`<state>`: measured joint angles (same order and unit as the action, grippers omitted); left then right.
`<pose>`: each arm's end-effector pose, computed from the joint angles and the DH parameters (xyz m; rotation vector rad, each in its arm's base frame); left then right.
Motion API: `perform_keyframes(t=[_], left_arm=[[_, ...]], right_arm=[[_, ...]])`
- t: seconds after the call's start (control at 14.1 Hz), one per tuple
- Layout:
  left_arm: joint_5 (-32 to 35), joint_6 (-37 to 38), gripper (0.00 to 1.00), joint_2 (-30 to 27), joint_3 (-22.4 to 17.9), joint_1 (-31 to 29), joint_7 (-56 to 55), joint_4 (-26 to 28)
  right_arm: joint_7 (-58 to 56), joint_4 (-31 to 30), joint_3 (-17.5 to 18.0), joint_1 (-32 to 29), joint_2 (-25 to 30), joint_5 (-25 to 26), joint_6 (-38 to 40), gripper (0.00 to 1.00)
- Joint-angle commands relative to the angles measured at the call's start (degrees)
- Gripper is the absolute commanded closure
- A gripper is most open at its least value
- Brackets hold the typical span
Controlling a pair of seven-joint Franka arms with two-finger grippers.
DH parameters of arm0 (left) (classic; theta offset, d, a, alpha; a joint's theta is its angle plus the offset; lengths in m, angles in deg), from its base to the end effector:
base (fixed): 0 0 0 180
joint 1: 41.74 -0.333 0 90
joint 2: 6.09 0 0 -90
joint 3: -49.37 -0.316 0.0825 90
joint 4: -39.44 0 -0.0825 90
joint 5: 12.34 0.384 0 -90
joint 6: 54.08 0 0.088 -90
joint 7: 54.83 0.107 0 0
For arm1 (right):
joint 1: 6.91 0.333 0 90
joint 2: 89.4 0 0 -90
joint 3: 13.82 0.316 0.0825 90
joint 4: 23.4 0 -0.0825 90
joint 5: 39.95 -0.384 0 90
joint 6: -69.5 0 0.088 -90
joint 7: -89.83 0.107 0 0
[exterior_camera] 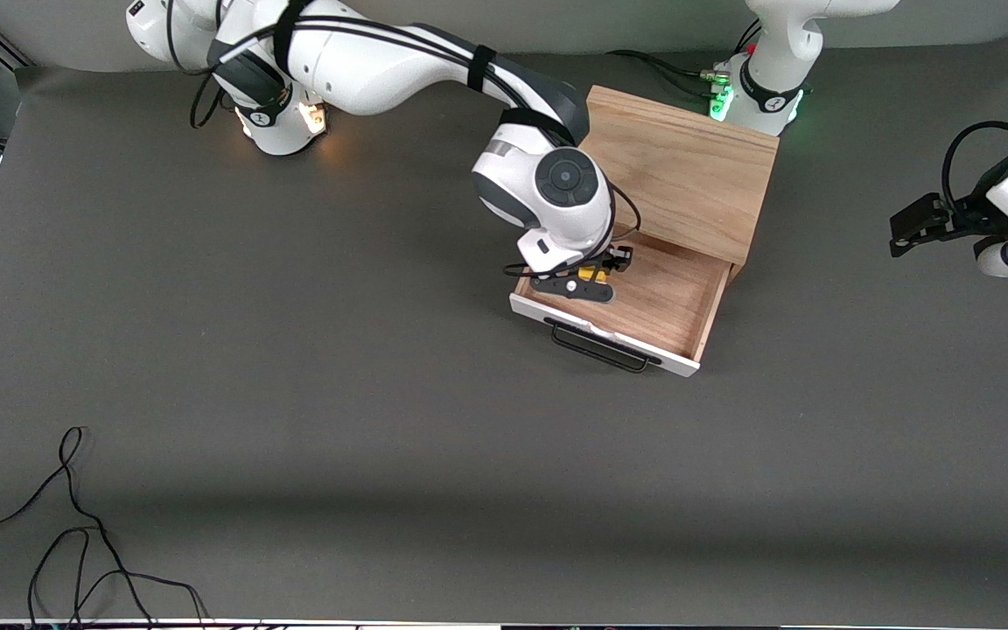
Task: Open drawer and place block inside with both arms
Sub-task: 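Lift the cube and carry it over the open drawer with the right gripper, then lower the cube into the drawer and open the right gripper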
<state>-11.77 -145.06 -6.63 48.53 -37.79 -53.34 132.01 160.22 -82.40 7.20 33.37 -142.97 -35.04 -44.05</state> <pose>0.5515 -0.0289 0.6100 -3.1289 0.1261 0.0285 0.4658 0.6267 0.3034 -2.9545 0.4110 0.2427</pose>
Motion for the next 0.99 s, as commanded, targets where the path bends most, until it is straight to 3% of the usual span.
perform_keyframes(t=[0.0, 0.07, 0.14, 0.64, 0.92], left_arm=[[0.2, 0.3, 0.00, -0.3, 0.5, -0.5, 0.7, -0.1], [0.1, 0.3, 0.00, -0.3, 0.5, -0.5, 0.7, 0.0], [0.1, 0.4, 0.00, -0.3, 0.5, -0.5, 0.8, 0.0], [-0.1, 0.6, 0.00, -0.9, 0.5, -0.5, 1.1, -0.1], [0.0, 1.4, 0.00, -1.0, 0.4, -0.5, 1.4, 0.0]], right_arm=[[1.9, 2.8, -0.4, 0.7, -1.3, 1.3, 0.3, 0.60], [2.1, 2.8, -0.4, 0.7, -1.3, 1.3, 0.3, 0.46], [2.6, 2.7, -0.5, 0.8, -1.3, 1.6, 0.3, 0.00], [4.0, 3.2, -0.2, 0.8, -1.0, 3.3, 0.1, 0.00], [6.7, 3.4, -0.1, 0.7, 1.9, 3.3, 0.9, 0.00]])
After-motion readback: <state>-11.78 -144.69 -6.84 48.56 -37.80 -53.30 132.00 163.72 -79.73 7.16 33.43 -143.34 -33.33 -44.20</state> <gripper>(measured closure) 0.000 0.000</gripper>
